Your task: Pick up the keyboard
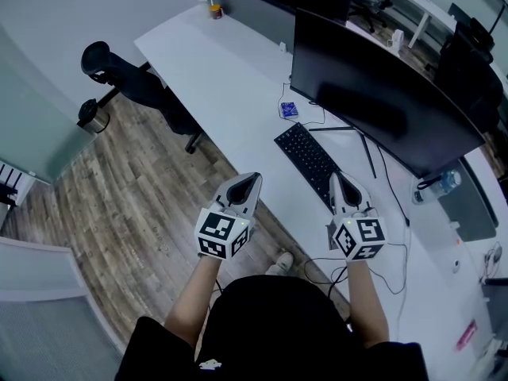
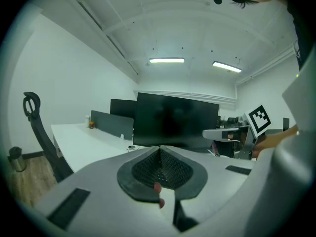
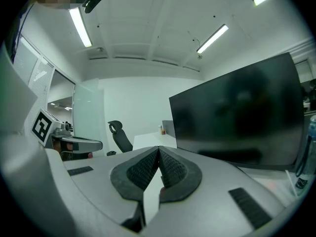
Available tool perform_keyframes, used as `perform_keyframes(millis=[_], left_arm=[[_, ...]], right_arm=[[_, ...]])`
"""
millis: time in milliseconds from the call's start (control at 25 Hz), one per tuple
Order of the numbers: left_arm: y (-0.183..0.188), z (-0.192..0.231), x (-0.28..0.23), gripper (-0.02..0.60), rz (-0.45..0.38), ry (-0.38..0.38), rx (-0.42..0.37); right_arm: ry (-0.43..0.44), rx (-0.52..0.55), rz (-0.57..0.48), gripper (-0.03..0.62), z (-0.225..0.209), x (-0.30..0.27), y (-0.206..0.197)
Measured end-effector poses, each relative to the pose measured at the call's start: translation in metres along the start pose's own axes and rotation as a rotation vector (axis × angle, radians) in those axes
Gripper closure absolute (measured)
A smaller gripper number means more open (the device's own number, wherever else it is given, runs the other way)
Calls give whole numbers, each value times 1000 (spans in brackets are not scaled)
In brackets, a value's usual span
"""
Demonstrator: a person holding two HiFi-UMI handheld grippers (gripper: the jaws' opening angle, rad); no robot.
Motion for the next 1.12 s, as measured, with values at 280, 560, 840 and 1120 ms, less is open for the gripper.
perform_keyframes(millis=[280,560,840,1120], left_arm=[[-3,-15,-18,581,8,7,10],[-16,-27,-33,581,54,-4,16],[-20,-31,-44,581,91,-37,7],[-23,-22,-69,581,109,-102,7]], right_arm=[[3,-11,12,589,-25,3,-6],[-19,-44,35,589,-45,9,-19],[-55,-66,41,589,-56,10,-22],[-127,-74,41,589,-63,4,-23]])
Point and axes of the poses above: the fingertips, and each gripper's own axes: x backward along the fingers, z to its left, y out of its top, the point moved 4 cm from there along x, backward along the fingers, and after that the axes turned 10 degrees about y, right-handed, at the moved point
